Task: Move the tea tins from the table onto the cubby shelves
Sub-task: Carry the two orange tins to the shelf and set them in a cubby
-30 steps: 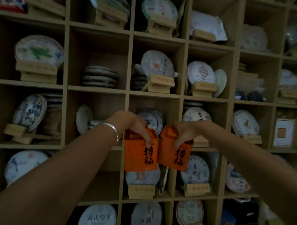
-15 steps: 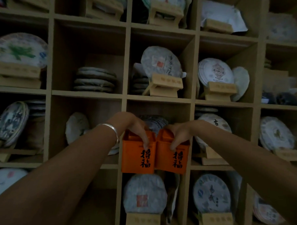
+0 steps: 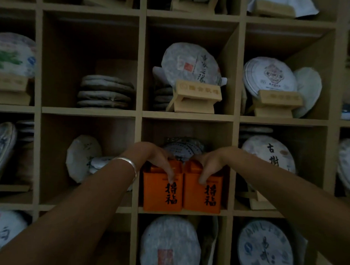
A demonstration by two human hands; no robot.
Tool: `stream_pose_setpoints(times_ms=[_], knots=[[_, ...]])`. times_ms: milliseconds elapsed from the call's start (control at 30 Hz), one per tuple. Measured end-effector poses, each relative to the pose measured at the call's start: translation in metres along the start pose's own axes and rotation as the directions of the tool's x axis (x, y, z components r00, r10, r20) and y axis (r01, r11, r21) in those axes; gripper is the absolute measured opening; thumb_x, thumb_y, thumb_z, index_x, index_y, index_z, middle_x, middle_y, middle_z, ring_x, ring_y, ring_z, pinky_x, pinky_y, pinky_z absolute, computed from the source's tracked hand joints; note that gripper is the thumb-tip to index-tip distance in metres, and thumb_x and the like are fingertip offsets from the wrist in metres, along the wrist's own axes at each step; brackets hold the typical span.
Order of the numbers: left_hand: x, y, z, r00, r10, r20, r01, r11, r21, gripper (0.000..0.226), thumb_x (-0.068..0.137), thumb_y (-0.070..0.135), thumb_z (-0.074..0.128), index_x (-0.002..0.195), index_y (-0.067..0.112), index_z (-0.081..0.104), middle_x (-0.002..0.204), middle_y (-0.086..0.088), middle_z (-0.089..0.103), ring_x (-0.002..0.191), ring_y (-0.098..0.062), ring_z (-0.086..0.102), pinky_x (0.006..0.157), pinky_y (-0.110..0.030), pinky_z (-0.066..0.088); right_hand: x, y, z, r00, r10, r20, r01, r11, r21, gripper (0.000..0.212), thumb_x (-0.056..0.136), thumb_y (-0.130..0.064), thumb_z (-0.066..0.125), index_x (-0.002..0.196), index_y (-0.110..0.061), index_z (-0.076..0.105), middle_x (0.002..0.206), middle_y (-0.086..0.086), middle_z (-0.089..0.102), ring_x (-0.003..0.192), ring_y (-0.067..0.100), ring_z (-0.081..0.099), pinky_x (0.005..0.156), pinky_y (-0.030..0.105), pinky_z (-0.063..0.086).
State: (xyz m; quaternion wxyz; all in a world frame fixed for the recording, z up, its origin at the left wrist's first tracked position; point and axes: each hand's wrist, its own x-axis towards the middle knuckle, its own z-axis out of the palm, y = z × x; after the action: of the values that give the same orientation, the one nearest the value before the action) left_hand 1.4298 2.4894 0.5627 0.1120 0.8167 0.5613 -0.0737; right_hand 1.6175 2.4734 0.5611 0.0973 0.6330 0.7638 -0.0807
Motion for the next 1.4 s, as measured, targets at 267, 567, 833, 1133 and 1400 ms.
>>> stream_pose_setpoints(times_ms=[267,567,833,1133,1400], knots=[[0.016,0.003,-0.001,0.995,0.013,0.102,-0.009,0.999,-0.043,0.056,0.081,0.031,0.07,0.132,0.018,0.052,0.128,-0.01,0.061,0.113,-0.028,0.06,0.096,-0.043,0.05,0.025,0.005,-0.002,1.0,0.017,-0.021,-0.02,0.993,-0.112,0.108,0.076,-0.032,0.071,0.152,-0.022,-0.005,0.156,0.007,0.022,0.136,0.026,0.034,0.09,0.031,0.042],[0.01,0.007,0.003,0.997,0.008,0.07,-0.004,0.998,-0.061,0.059,0.078,0.031,0.072,0.132,0.02,0.05,0.128,-0.01,0.061,0.11,-0.028,0.062,0.093,-0.044,0.053,0.026,0.007,0.008,0.999,-0.012,-0.048,0.011,1.0,-0.017,0.112,0.075,-0.034,0.074,0.152,-0.024,-0.007,0.155,0.008,0.025,0.133,0.027,0.04,0.094,0.034,0.047],[-0.003,-0.001,0.018,0.977,0.05,-0.206,-0.018,0.988,0.155,0.125,0.049,0.055,0.087,0.148,0.04,0.012,0.154,0.0,0.025,0.138,-0.028,0.03,0.102,-0.044,0.038,0.01,0.013,0.016,0.935,-0.196,-0.296,0.169,0.979,-0.114,0.117,0.056,-0.061,0.081,0.148,-0.03,0.016,0.147,0.003,0.03,0.131,0.023,0.037,0.103,0.035,0.042],[-0.013,-0.008,0.027,0.942,0.158,-0.295,-0.094,0.971,0.22,0.096,0.062,0.035,0.086,0.144,0.033,0.034,0.143,0.0,0.046,0.127,-0.025,0.047,0.101,-0.045,0.046,0.0,0.02,0.022,0.925,-0.246,-0.288,0.221,0.968,-0.116,0.083,0.07,-0.033,0.082,0.138,-0.02,0.036,0.13,0.003,0.054,0.103,0.013,0.055,0.065,0.013,0.043],[-0.004,0.0,0.029,0.932,0.182,-0.313,-0.116,0.969,0.217,0.094,0.061,0.033,0.087,0.142,0.03,0.038,0.14,-0.001,0.05,0.125,-0.023,0.049,0.102,-0.041,0.045,-0.006,0.023,0.018,0.962,-0.169,-0.214,0.152,0.984,-0.091,0.087,0.066,-0.028,0.084,0.137,-0.026,0.035,0.126,0.002,0.057,0.106,0.02,0.06,0.085,0.036,0.056]])
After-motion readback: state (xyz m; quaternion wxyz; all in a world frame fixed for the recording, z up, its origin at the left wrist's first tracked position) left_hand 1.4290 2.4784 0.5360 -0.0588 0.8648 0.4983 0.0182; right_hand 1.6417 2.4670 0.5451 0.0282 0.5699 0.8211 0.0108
